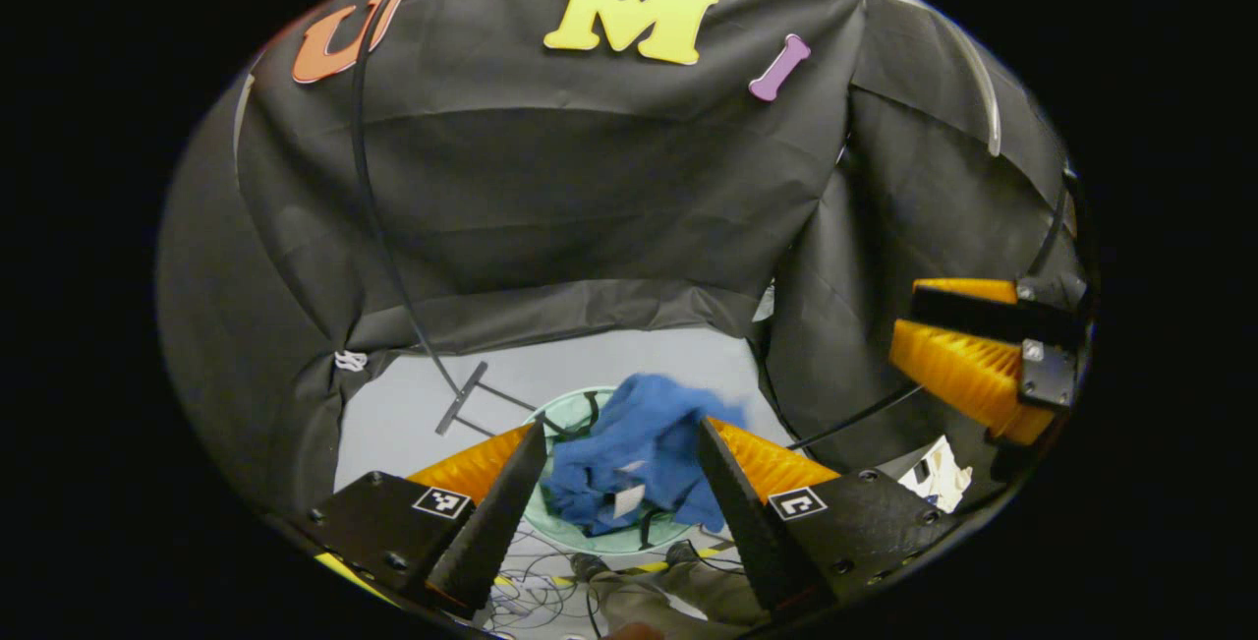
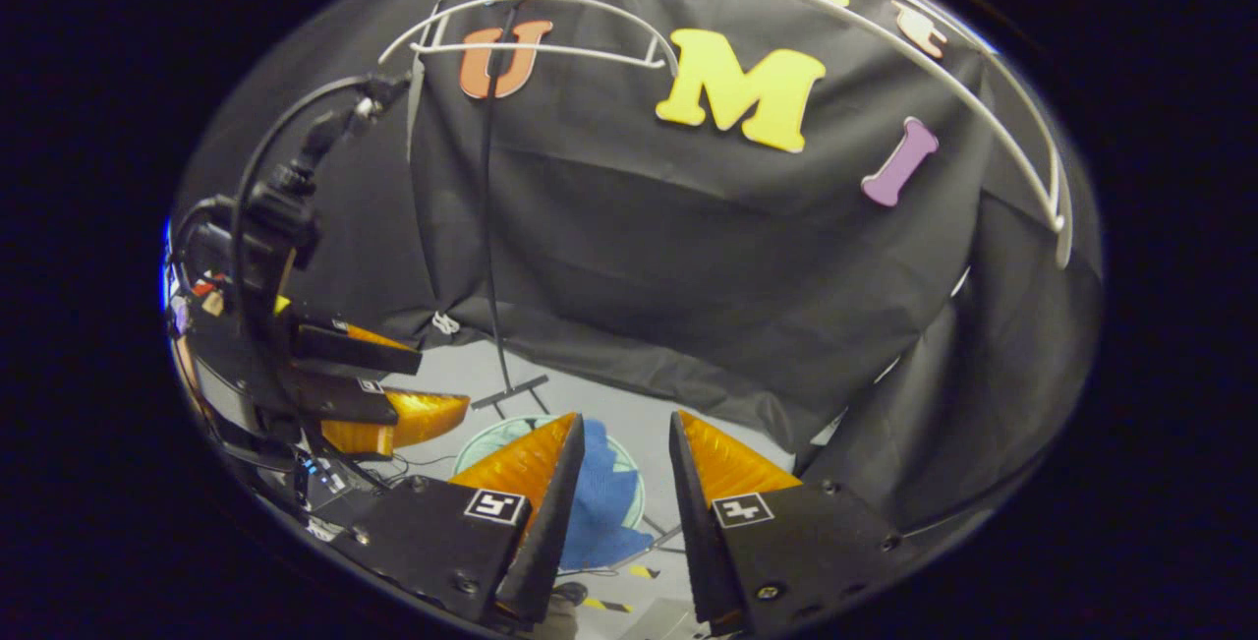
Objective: Grasp the clothes on the hanger with both hands and then place them into the laundry hamper below.
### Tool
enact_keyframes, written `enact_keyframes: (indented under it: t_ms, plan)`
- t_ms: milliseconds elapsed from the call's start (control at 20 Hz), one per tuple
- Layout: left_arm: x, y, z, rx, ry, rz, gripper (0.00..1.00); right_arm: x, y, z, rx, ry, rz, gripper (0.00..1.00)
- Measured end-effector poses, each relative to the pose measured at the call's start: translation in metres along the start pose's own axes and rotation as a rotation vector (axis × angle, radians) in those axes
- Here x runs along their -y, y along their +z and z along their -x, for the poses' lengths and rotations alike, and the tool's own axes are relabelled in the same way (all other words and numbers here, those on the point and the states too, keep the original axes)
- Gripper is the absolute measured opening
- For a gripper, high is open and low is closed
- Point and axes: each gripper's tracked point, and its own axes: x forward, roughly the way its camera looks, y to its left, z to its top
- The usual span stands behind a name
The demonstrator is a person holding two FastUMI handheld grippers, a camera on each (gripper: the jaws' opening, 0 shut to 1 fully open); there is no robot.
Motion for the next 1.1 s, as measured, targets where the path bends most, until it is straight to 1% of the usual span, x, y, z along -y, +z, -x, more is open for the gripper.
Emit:
enact_keyframes:
  t_ms: [50, 150, 300, 450, 500, 550, 600, 650, 800, 900, 1000, 1050, 1100]
  plan:
    - [0.000, -0.001, 0.004, 0.004, 0.006, 0.005, 0.94, 0.000, 0.006, 0.006, 0.021, 0.009, -0.010, 0.56]
    - [0.003, -0.004, 0.011, 0.009, 0.011, 0.029, 0.94, 0.002, 0.011, 0.017, 0.050, 0.036, -0.034, 0.55]
    - [0.000, -0.001, 0.028, 0.036, 0.035, 0.052, 0.94, 0.013, 0.020, 0.039, 0.126, 0.054, -0.055, 0.56]
    - [0.001, 0.014, 0.057, 0.101, 0.061, 0.071, 0.94, 0.026, 0.021, 0.065, 0.214, 0.069, -0.080, 0.55]
    - [0.004, 0.020, 0.068, 0.132, 0.066, 0.078, 0.94, 0.033, 0.025, 0.075, 0.252, 0.073, -0.086, 0.64]
    - [0.005, 0.029, 0.080, 0.163, 0.076, 0.083, 0.94, 0.043, 0.032, 0.089, 0.289, 0.070, -0.087, 0.65]
    - [0.007, 0.040, 0.094, 0.200, 0.088, 0.080, 0.94, 0.051, 0.041, 0.104, 0.335, 0.072, -0.089, 0.58]
    - [0.012, 0.053, 0.110, 0.244, 0.101, 0.067, 0.94, 0.061, 0.049, 0.121, 0.373, 0.073, -0.088, 0.74]
    - [0.024, 0.094, 0.154, 0.380, 0.130, 0.005, 0.94, 0.080, 0.065, 0.160, 0.496, 0.069, -0.090, 0.92]
    - [0.038, 0.119, 0.182, 0.463, 0.141, -0.024, 0.94, 0.093, 0.078, 0.183, 0.575, 0.064, -0.089, 0.94]
    - [0.050, 0.140, 0.206, 0.538, 0.155, -0.053, 0.94, 0.101, 0.088, 0.199, 0.640, 0.076, -0.094, 0.99]
    - [0.053, 0.148, 0.216, 0.568, 0.169, -0.065, 0.94, 0.103, 0.094, 0.207, 0.666, 0.086, -0.102, 0.94]
    - [0.053, 0.154, 0.228, 0.597, 0.181, -0.072, 0.94, 0.105, 0.099, 0.215, 0.694, 0.102, -0.107, 0.99]
